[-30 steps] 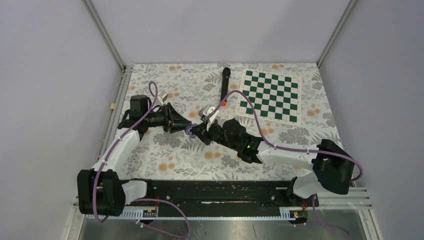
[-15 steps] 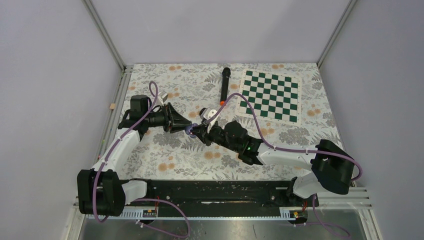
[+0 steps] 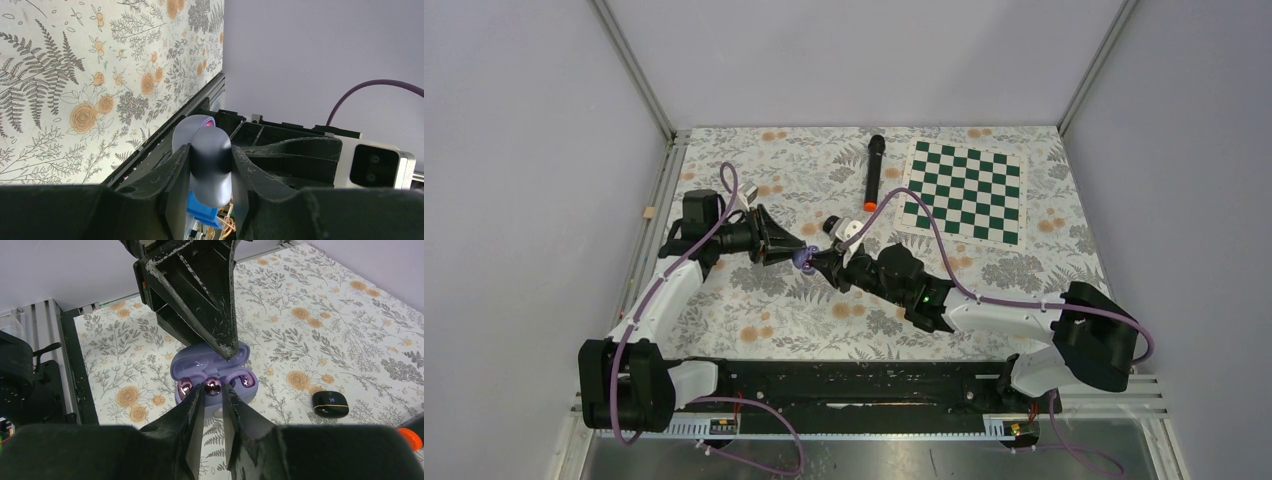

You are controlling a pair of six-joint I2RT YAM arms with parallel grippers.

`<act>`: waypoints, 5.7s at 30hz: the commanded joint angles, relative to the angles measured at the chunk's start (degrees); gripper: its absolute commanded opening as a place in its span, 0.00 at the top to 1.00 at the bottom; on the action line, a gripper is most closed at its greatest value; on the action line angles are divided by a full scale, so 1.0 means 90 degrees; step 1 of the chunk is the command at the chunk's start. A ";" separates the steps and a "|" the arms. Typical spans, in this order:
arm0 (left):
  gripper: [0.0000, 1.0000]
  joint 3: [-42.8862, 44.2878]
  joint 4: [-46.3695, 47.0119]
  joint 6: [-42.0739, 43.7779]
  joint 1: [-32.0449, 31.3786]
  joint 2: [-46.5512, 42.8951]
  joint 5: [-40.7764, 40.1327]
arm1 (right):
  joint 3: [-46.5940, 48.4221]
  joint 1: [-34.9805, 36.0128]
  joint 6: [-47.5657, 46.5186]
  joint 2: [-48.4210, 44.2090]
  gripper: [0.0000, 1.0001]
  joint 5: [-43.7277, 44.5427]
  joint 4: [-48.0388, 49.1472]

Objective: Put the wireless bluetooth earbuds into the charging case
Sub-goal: Insert the left earbud into the left side groove of the charging case, then adjust the left earbud in the left side groove of the charging case.

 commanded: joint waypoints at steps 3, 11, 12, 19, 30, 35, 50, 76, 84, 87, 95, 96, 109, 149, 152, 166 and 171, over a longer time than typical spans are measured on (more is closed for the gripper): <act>1.00 0.0177 0.0275 -0.0048 0.0144 -0.0103 0.0365 | -0.0097 0.0013 -0.0178 -0.0237 0.75 0.0282 0.0220; 1.00 0.0164 0.0266 -0.0051 0.0164 -0.0128 0.0370 | -0.0089 0.0011 -0.0087 -0.0256 0.75 0.0340 0.0237; 1.00 0.0159 0.0267 -0.0049 0.0165 -0.0129 0.0369 | -0.0099 0.0016 -0.0048 -0.0296 0.75 0.0346 0.0245; 1.00 0.0190 0.0232 -0.0035 0.0165 -0.0115 0.0338 | 0.0174 0.0013 0.0411 -0.0714 0.77 -0.0166 -0.0206; 1.00 0.0167 0.0218 -0.0029 0.0165 -0.0127 0.0313 | 0.1340 0.0098 0.0936 -0.0390 0.90 -0.0499 -0.1716; 1.00 0.0156 0.0214 -0.0021 0.0165 -0.0121 0.0335 | 0.1582 0.0123 0.0944 -0.0161 1.00 -0.0266 -0.2077; 1.00 0.0132 0.0210 0.0010 0.0165 -0.0104 0.0349 | 0.1671 0.0221 0.0828 0.0053 1.00 -0.0128 -0.2337; 1.00 0.0174 0.0207 -0.0010 0.0224 -0.0141 0.0374 | 0.1120 0.0221 0.0739 -0.0287 1.00 0.0253 -0.2469; 1.00 0.0174 0.0201 -0.0009 0.0224 -0.0141 0.0357 | 0.1196 0.0221 0.0717 -0.0435 1.00 0.0163 -0.2537; 1.00 0.0158 0.0198 -0.0010 0.0232 -0.0156 0.0351 | 0.1282 0.0216 0.0739 -0.0599 1.00 0.0195 -0.2404; 1.00 0.0167 0.0202 -0.0028 0.0233 -0.0179 0.0340 | 0.1812 0.0218 0.0834 -0.0294 1.00 -0.0080 -0.2488; 1.00 0.0167 0.0202 -0.0024 0.0221 -0.0192 0.0338 | 0.1870 0.0217 0.0858 -0.0205 1.00 -0.0079 -0.2511; 1.00 0.0187 0.0160 -0.0009 0.0231 -0.0189 0.0360 | 0.2170 0.0226 0.0915 0.0322 1.00 -0.0190 -0.2823; 1.00 0.0284 0.0082 0.0033 0.0235 -0.0167 0.0349 | 0.1220 0.0227 0.1055 -0.0152 1.00 0.0266 -0.2571; 1.00 0.0291 0.0042 0.0076 0.0239 -0.0156 0.0346 | 0.1217 0.0224 0.1043 -0.0318 1.00 0.0450 -0.2496; 1.00 0.0294 0.0034 0.0087 0.0234 -0.0186 0.0361 | 0.1564 0.0214 0.1111 -0.0118 1.00 0.0569 -0.2319; 1.00 0.0293 0.0033 0.0088 0.0236 -0.0195 0.0359 | 0.1646 0.0207 0.1110 -0.0061 1.00 0.0660 -0.2324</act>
